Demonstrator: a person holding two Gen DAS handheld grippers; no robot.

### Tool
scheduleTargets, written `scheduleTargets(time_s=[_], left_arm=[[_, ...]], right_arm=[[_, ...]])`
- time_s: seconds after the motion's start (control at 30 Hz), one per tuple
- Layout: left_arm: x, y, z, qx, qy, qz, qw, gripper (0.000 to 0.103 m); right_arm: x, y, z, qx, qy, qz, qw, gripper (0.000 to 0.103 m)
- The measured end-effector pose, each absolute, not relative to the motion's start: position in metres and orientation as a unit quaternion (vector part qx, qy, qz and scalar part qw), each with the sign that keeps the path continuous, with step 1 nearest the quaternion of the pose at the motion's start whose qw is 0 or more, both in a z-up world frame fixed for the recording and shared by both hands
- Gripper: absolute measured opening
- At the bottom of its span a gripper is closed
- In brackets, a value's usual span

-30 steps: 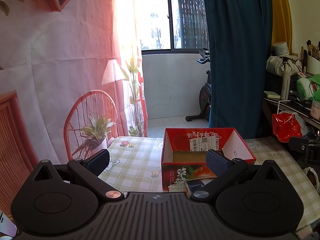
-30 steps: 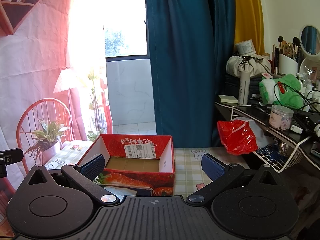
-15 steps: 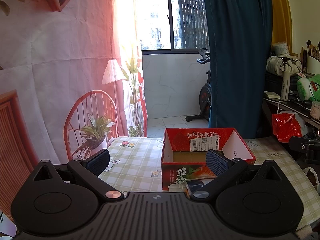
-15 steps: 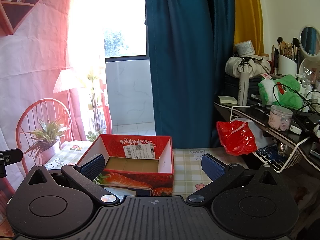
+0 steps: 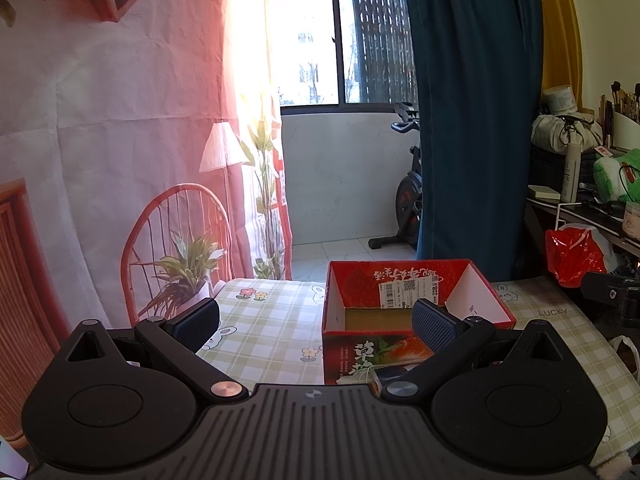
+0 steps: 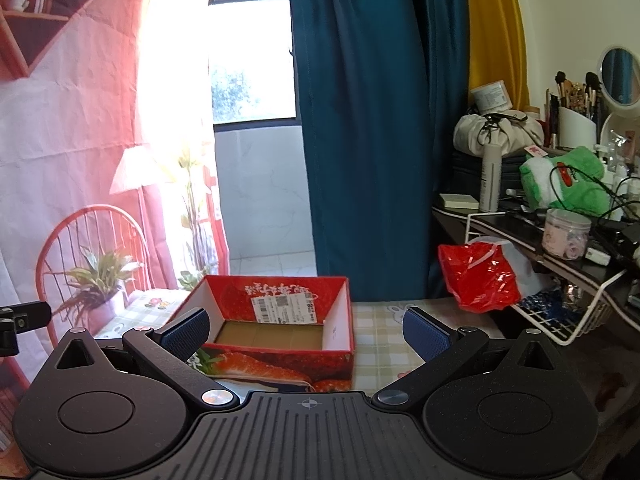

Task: Organize soft objects
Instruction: 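Grasp the blue-and-white packaged bag with the left gripper while the right gripper grasps it too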

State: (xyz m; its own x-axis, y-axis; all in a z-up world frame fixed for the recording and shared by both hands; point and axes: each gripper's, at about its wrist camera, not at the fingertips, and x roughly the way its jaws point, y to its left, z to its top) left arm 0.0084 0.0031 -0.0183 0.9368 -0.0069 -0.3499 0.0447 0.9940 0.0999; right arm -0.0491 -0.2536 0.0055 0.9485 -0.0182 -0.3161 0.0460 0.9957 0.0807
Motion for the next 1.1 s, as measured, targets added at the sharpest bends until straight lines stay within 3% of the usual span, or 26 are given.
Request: scheduleTargets(time_s=[0.27, 0.53, 0.73, 0.87, 1.0, 1.1], left_arm=[[0.040, -0.004, -0.058, 0.045, 0.176, -0.033, 0.983, 0.102], [0.081, -0.019, -0.103, 0.063, 0.268, -0.085, 0.958, 0.097], [0.099, -0.013, -0.139, 0.006, 0.331, -0.132, 0.934, 0.094], [0.099, -0.008, -0.153, -0.021, 0.356, -0.153, 0.922, 0.077], [0.100, -0.010, -0.162, -0.018, 0.363, -0.175, 0.915, 0.058], [0.099, -0.016, -0.167, -0.018, 0.368, -0.193, 0.910, 0.053]], right_arm=[[-0.008, -0.265, -0.041, 0.082, 0.181, 0.009, 0.980, 0.103], [0.026, -0.250, -0.098, 0.056, 0.253, 0.022, 0.966, 0.102], [0.034, -0.244, -0.130, 0.053, 0.273, 0.041, 0.960, 0.080], [0.034, -0.244, -0.145, 0.058, 0.294, 0.061, 0.952, 0.063], [0.029, -0.241, -0.155, 0.052, 0.304, 0.076, 0.948, 0.053], [0.028, -0.239, -0.157, 0.048, 0.307, 0.083, 0.947, 0.048]])
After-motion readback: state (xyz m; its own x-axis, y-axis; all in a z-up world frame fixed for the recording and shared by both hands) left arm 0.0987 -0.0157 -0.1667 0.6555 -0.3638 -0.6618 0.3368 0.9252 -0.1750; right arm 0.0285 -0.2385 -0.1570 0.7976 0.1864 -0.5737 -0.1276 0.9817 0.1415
